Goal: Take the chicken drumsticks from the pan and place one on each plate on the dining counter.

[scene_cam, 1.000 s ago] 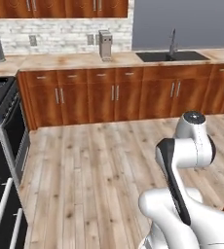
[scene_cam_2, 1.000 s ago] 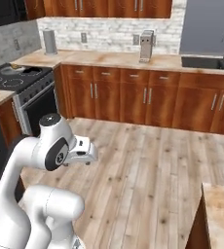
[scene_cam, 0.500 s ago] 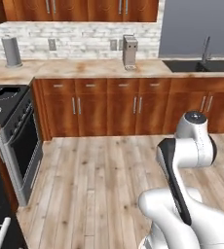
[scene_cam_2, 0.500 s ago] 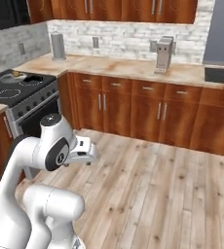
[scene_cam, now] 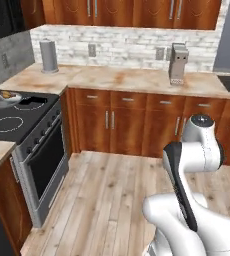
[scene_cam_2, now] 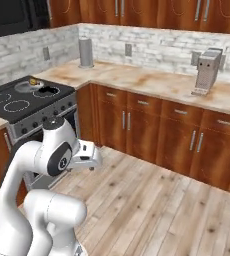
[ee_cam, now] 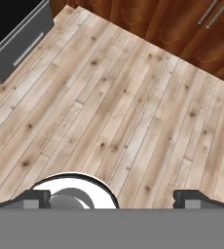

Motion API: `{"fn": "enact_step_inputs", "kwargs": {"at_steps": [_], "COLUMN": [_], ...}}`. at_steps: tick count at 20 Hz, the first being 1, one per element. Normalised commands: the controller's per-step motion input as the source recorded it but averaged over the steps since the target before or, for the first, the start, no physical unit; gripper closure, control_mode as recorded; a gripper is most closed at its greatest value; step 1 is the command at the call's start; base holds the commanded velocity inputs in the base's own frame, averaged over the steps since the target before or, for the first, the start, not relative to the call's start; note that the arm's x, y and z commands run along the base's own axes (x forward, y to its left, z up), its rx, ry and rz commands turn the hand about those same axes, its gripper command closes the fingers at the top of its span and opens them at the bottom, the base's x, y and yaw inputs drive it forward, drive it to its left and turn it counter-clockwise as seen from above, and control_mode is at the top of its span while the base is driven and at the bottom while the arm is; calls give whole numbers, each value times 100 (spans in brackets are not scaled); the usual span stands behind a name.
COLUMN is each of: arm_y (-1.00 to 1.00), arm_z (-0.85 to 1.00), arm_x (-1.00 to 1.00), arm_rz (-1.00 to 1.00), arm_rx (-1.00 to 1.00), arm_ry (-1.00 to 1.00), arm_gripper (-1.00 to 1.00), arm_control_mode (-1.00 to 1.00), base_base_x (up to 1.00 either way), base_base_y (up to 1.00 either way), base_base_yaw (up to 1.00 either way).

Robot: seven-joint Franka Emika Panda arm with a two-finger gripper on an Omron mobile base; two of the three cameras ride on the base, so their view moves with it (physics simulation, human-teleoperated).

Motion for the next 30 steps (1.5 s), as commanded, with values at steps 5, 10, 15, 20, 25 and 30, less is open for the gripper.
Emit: {"fn": "enact_step_inputs", "kwargs": {"at_steps": [5,10,15,20,25,30], "arm_y": [0,0,0,0,0,0], "arm_z": [0,0,0,0,0,0], "arm_x": [0,0,0,0,0,0], "arm_rz": [0,0,0,0,0,0], "arm_rx": [0,0,0,0,0,0], "arm_ry": [0,0,0,0,0,0], "arm_gripper": [-100,-100,-100,-100,-100,-100], "arm_control_mode": [100,100,100,100,100,100], "base_base_x": [100,100,100,83,62,45], "base_base_y": [0,0,-14,-39,-38,-38], "base_base_yaw": [48,58,67,71,65,52]}}
